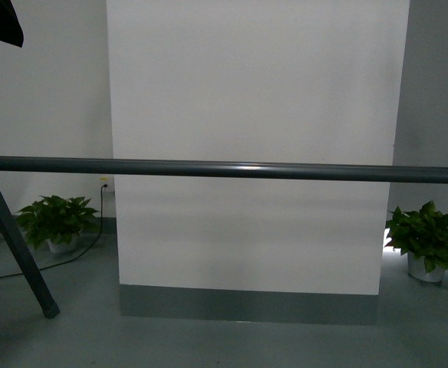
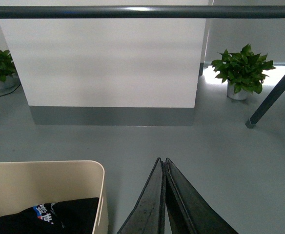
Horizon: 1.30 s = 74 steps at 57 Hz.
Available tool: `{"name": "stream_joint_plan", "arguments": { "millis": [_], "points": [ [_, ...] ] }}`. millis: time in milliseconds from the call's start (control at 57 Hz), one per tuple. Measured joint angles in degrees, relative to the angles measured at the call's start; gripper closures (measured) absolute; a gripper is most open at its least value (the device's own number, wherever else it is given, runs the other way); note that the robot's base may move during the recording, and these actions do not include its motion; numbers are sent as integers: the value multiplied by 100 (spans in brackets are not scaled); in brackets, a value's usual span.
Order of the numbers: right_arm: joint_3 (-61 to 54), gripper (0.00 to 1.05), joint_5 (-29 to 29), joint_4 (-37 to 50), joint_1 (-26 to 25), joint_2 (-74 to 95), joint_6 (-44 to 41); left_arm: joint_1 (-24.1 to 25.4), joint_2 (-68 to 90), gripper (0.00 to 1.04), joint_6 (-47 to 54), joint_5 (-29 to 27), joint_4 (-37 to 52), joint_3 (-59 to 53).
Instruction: Move hamper under clothes hanger
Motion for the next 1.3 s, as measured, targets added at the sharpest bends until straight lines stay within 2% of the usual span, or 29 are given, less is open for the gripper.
{"name": "stream_joint_plan", "arguments": {
  "millis": [140,789,947,1017,1104,1297],
  "points": [
    [0,103,0,-492,0,-520,0,0,-426,101,0,0,-415,-2],
    [0,103,0,-1779,0,-1838,0,0,-1493,101,0,0,-1473,-2],
    [0,103,0,-1961,0,-2026,0,0,-2345,101,15,2,-2437,0],
    [0,103,-2,-2046,0,-2107,0,0,-2452,101,22,2,-2470,0],
    [4,103,-13,-2962,0,-2826,0,0,-2461,101,22,0,-2487,0],
    [4,103,-13,-3045,0,-3067,0,0,-2468,101,31,0,-2487,0]
  ]
}}
